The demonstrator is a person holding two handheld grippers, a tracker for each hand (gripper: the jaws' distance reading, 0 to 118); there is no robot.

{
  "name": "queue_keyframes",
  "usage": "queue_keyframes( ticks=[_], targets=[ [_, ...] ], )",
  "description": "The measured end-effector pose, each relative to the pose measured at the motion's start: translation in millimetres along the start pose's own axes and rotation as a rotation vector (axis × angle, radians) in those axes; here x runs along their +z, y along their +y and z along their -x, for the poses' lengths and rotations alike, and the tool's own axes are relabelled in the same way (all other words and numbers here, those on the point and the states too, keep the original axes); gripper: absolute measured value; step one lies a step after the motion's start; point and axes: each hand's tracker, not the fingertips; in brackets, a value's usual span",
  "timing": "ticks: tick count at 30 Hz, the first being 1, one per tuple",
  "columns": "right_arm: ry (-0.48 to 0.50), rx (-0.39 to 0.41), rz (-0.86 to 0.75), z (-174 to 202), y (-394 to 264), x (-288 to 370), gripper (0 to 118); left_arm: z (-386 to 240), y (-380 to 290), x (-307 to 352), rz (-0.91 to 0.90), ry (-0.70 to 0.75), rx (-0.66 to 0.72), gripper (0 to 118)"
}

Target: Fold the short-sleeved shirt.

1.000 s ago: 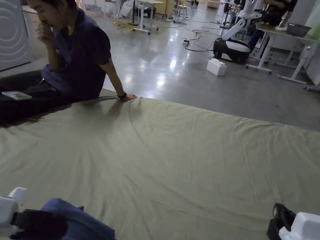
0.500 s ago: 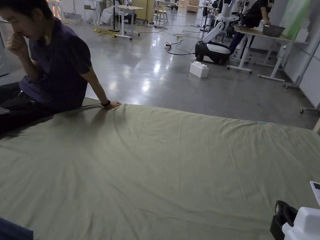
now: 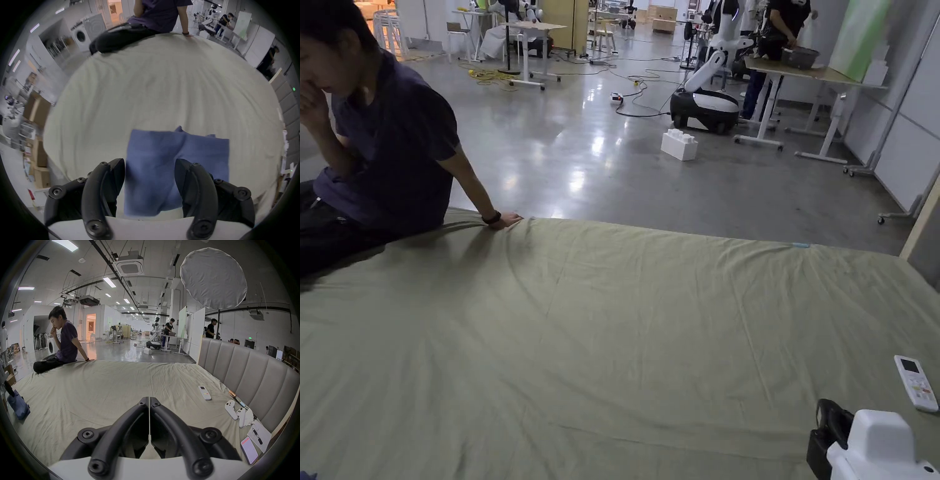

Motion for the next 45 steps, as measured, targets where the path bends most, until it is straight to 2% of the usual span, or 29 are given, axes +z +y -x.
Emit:
queue_keyframes(
  ticks=[3, 5, 16, 22, 25, 26, 28, 29, 30, 31, 34, 45],
  targets=[
    [0.003, -0.001, 0.000, -1, 0, 1, 2, -15, 0, 3, -0.123, 0.102, -0.036, 65],
    [0.005, -0.006, -0.001, -3, -1, 2, 2, -38, -5, 7, -0.191, 0.088, -0.065, 65],
    [-0.020, -0.058, -0.022, -7, -3, 0, 2, -220, -51, 65, -0.595, -0.266, -0.039, 65],
    [-0.027, -0.050, -0.057, -3, 1, 3, 2, -304, -61, 98, -0.760, -0.318, 0.000, 64],
    [-0.029, -0.058, -0.069, -1, 2, 4, 2, -322, -60, 112, -0.819, -0.340, -0.018, 63],
    [-0.032, -0.063, -0.072, -1, 3, 4, 2, -336, -64, 122, -0.837, -0.334, -0.036, 62],
    [-0.033, -0.069, -0.079, 0, 2, 4, 2, -341, -61, 128, -0.843, -0.327, -0.042, 50],
    [-0.037, -0.069, -0.082, 0, 1, 3, 2, -343, -60, 130, -0.847, -0.323, -0.037, 41],
    [-0.038, -0.068, -0.083, 0, 1, 3, 2, -349, -62, 138, -0.852, -0.328, -0.025, 24],
    [-0.039, -0.071, -0.085, 1, 0, 3, 2, -348, -60, 140, -0.858, -0.339, -0.015, 16],
    [-0.039, -0.080, -0.087, 2, -3, 2, 2, -350, -57, 147, -0.831, -0.361, 0.024, 7],
    [-0.031, -0.090, -0.096, 5, -4, 3, 2, -346, -60, 153, -0.871, -0.331, 0.051, 4]
  ],
)
